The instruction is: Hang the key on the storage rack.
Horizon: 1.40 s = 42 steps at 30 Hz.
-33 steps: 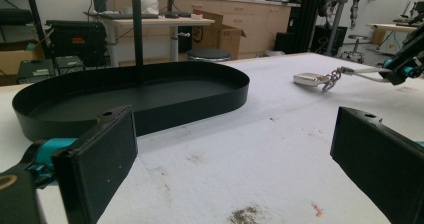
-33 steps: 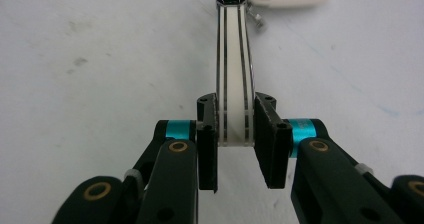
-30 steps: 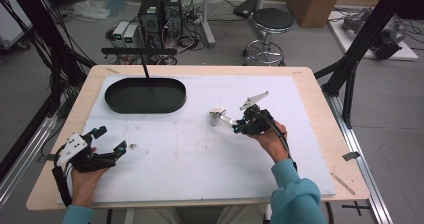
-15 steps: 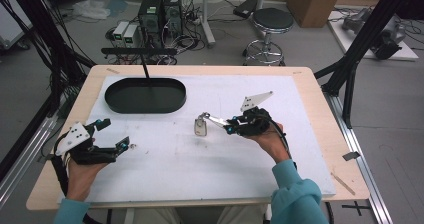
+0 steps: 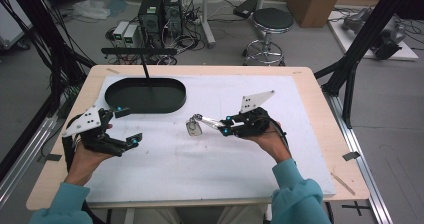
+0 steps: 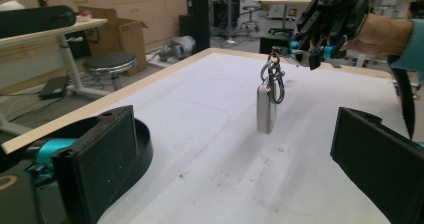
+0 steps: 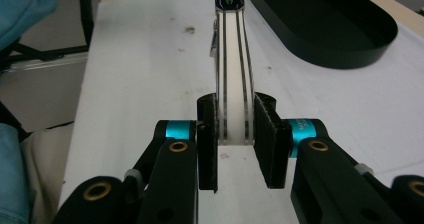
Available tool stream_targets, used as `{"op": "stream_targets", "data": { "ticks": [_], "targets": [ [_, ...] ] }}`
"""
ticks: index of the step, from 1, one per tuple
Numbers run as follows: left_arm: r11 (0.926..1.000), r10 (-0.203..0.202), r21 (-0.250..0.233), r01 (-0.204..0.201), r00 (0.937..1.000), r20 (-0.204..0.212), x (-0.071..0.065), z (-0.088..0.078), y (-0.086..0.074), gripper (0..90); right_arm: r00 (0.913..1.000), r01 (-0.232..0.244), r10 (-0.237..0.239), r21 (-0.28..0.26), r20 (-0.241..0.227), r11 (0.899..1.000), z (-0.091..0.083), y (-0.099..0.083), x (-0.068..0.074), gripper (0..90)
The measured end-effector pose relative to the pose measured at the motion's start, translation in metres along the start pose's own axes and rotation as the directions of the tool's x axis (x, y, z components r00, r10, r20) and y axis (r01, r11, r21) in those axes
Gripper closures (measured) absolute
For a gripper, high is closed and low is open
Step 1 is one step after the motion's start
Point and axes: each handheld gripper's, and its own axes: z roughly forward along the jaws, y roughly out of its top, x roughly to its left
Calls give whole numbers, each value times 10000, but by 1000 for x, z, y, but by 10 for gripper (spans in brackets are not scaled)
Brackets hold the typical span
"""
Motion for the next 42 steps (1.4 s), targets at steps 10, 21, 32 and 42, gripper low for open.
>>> {"op": "stream_targets", "data": {
  "ticks": [10, 21, 32, 42],
  "targets": [
    [9989, -349, 342, 310, 9920, 1209, 5, 24, 25, 53, 9970, 623, -636, -288, -452, 9976, -3, 22, 6, 745],
    [9904, 191, 1264, -550, 9628, 2694, -8, 61, 56, 53, 9887, 1101, -1134, -379, -977, 9932, 8, 34, 11, 744],
    [9777, 343, 1832, -1023, 9392, 3416, -18, 89, 65, 53, 9834, 1306, -1337, -327, -1226, 9909, 11, 35, 14, 745],
    [9600, 470, 2378, -1478, 9224, 3833, -24, 105, 60, 195, 9833, 1262, -1259, -57, -1313, 9920, 15, 35, 16, 746]
  ]
}}
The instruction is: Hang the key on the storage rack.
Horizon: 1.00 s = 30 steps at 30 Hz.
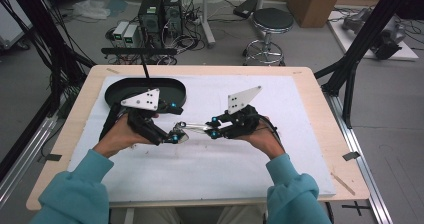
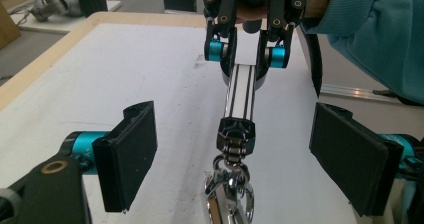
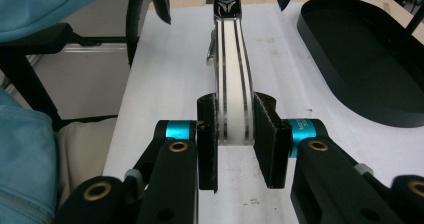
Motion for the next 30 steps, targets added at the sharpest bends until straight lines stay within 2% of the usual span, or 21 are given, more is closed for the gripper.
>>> {"op": "stream_targets", "data": {
  "ticks": [6, 8, 9, 10, 17, 24, 30],
  "targets": [
    [9991, 13, 413, -22, 9998, 214, 1, 4, -1, 226, 10000, 63, -63, -27, 14, 10000, 2, 0, 0, 746],
    [9986, 164, 505, -173, 9997, 188, 0, 5, -1, 253, 10000, 32, -32, 9, -55, 10000, 2, 0, 0, 746],
    [9981, 225, 560, -240, 9994, 269, 0, 5, -1, 312, 10000, 47, -46, 48, -38, 10000, 3, 0, 0, 746],
    [9979, 246, 594, -263, 9993, 293, 0, 6, -1, 312, 10000, 47, -46, 48, -38, 10000, 3, 0, 0, 746],
    [9954, 230, 929, -252, 9994, 247, 0, 9, 0, 415, 9999, 139, -137, 143, -86, 9998, 7, 1, 1, 746],
    [9881, 426, 1468, -449, 9989, 186, -2, 13, 1, 503, 9998, 194, -193, 149, -93, 9997, 8, 1, 1, 746],
    [9864, 382, 1593, -408, 9991, 197, -2, 14, 2, 571, 9996, 234, -231, 233, -132, 9995, 9, 1, 1, 745]
  ]
}}
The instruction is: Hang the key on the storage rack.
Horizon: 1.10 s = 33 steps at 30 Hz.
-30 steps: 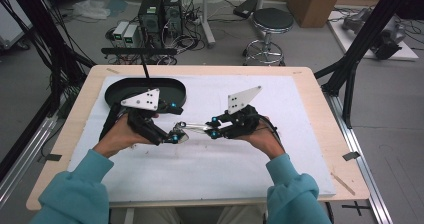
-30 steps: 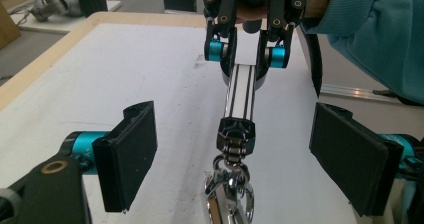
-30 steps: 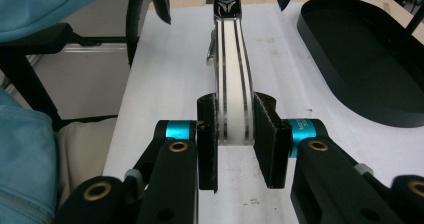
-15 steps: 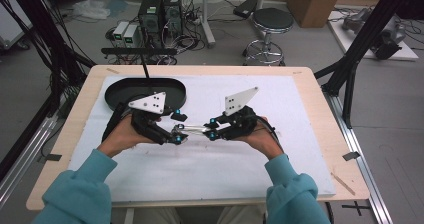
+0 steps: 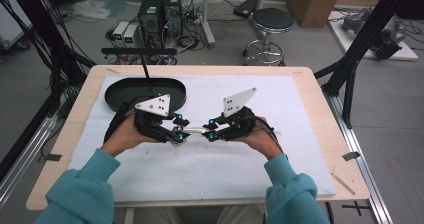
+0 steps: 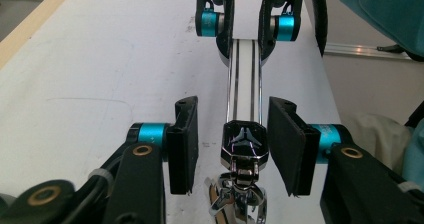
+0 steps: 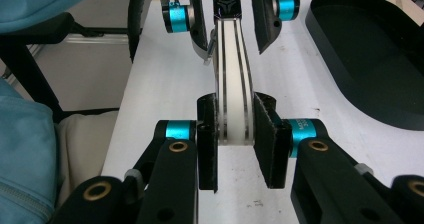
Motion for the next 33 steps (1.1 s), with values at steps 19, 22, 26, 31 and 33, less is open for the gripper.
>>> {"op": "stream_targets", "data": {
  "ticks": [19, 22, 26, 31, 33],
  "targets": [
    [9982, 65, 593, -80, 9997, 242, 0, 2, 1, 717, 9999, 101, -101, 250, 19, 9996, 3, 0, 0, 745],
    [9974, 25, 723, -45, 9996, 268, 0, 2, 1, 719, 9999, 140, -140, 274, 5, 9995, 3, -1, -1, 745],
    [9967, -1, 813, -25, 9995, 314, 0, 4, 0, 735, 9998, 212, -213, 272, 44, 9994, 4, -1, -1, 745],
    [9962, -128, 864, 99, 9994, 325, 0, 5, 1, 739, 9998, 196, -197, 320, 35, 9993, 4, -1, -1, 746],
    [9963, -200, 847, 171, 9993, 331, 0, 4, 1, 741, 9999, 138, -139, 330, 12, 9994, 3, -2, -1, 745]
  ]
}}
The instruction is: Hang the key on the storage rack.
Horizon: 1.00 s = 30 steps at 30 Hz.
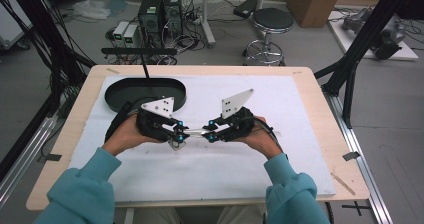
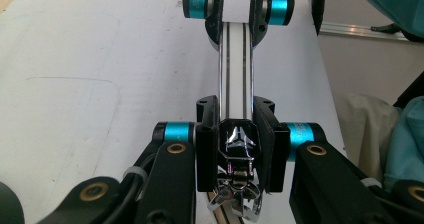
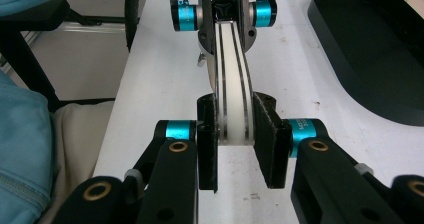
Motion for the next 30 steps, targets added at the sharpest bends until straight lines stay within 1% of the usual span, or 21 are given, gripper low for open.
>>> {"op": "stream_targets", "data": {
  "ticks": [5, 6, 7, 8, 9, 10, 12, 14, 16, 18, 19, 20, 21, 22, 23, 24, 25, 26, 28, 29, 30],
  "targets": [
    [9999, -43, -126, 44, 9999, 99, 0, -1, 0, 742, 9997, 178, -180, -145, -174, 9997, 0, -1, -1, 724],
    [9999, -125, -82, 125, 9999, -29, -1, -2, 0, 743, 9994, 283, -289, -291, -202, 9992, -1, -1, -1, 612],
    [9999, -165, -49, 164, 9998, -81, 0, -2, 0, 743, 9991, 414, -420, -555, -97, 9976, -1, -1, 0, 404],
    [9998, -214, -18, 214, 9997, -87, 1, -3, -1, 743, 9988, 390, -369, -680, 323, 9969, 0, 0, 1, 233],
    [9996, -252, -102, 251, 9996, -162, 1, -3, -1, 743, 9954, 341, -279, -672, 911, 9972, 0, 0, 3, 143],
    [9992, -382, -145, 378, 9990, -251, 2, -4, -1, 743, 9910, 210, -129, -594, 1332, 9980, 0, -1, 3, 98],
    [9987, -400, -329, 388, 9985, -374, 2, -7, -2, 743, 9853, -120, 229, -650, 1695, 9978, -1, -3, 3, 10],
    [9968, -624, -540, 595, 9966, -532, 3, -9, -4, 743, 9770, -208, 387, -867, 2097, 9960, -5, -7, 3, 8],
    [9955, -703, -693, 648, 9943, -806, 4, -12, -8, 743, 9707, -399, 636, -1054, 2319, 9936, -11, -12, 4, 8],
    [9918, -972, -920, 882, 9905, -977, 5, -17, -12, 742, 9613, -469, 818, -1365, 2629, 9895, -18, -17, 6, 8],
    [9907, -1035, -983, 944, 9904, -917, 7, -19, -14, 743, 9559, -483, 903, -1536, 2795, 9869, -22, -21, 7, 8],
    [9888, -1165, -1064, 1050, 9873, -1079, 7, -21, -16, 742, 9500, -619, 1074, -1601, 2931, 9851, -26, -24, 8, 8],
    [9867, -1299, -1140, 1159, 9837, -1241, 8, -24, -18, 742, 9401, -649, 1194, -1762, 3193, 9822, -31, -28, 10, 8],
    [9852, -1371, -1205, 1222, 9827, -1242, 9, -26, -21, 742, 9323, -602, 1301, -2098, 3376, 9759, -35, -32, 11, 8],
    [9831, -1474, -1304, 1289, 9785, -1442, 10, -28, -23, 742, 9253, -641, 1474, -2389, 3494, 9689, -40, -38, 12, 8],
    [9810, -1601, -1350, 1393, 9743, -1586, 11, -30, -25, 742, 9185, -921, 1792, -2499, 3524, 9639, -45, -42, 12, 8],
    [9791, -1677, -1423, 1454, 9728, -1596, 14, -33, -27, 742, 9111, -1036, 1929, -2506, 3642, 9625, -49, -45, 13, 8],
    [9759, -1810, -1550, 1537, 9667, -1812, 15, -36, -29, 742, 9027, -826, 1925, -2841, 3849, 9552, -54, -49, 15, 8],
    [9707, -1979, -1813, 1579, 9531, -2290, 18, -41, -33, 742, 8901, -758, 2138, -3316, 4026, 9404, -62, -57, 18, 8],
    [9666, -2125, -1937, 1677, 9471, -2405, 20, -44, -35, 742, 8797, -763, 2217, -3352, 4207, 9390, -66, -60, 20, 8],
    [9654, -2169, -1981, 1694, 9437, -2499, 22, -47, -37, 743, 8691, -709, 2259, -3412, 4400, 9373, -69, -64, 21, 8]
  ]
}}
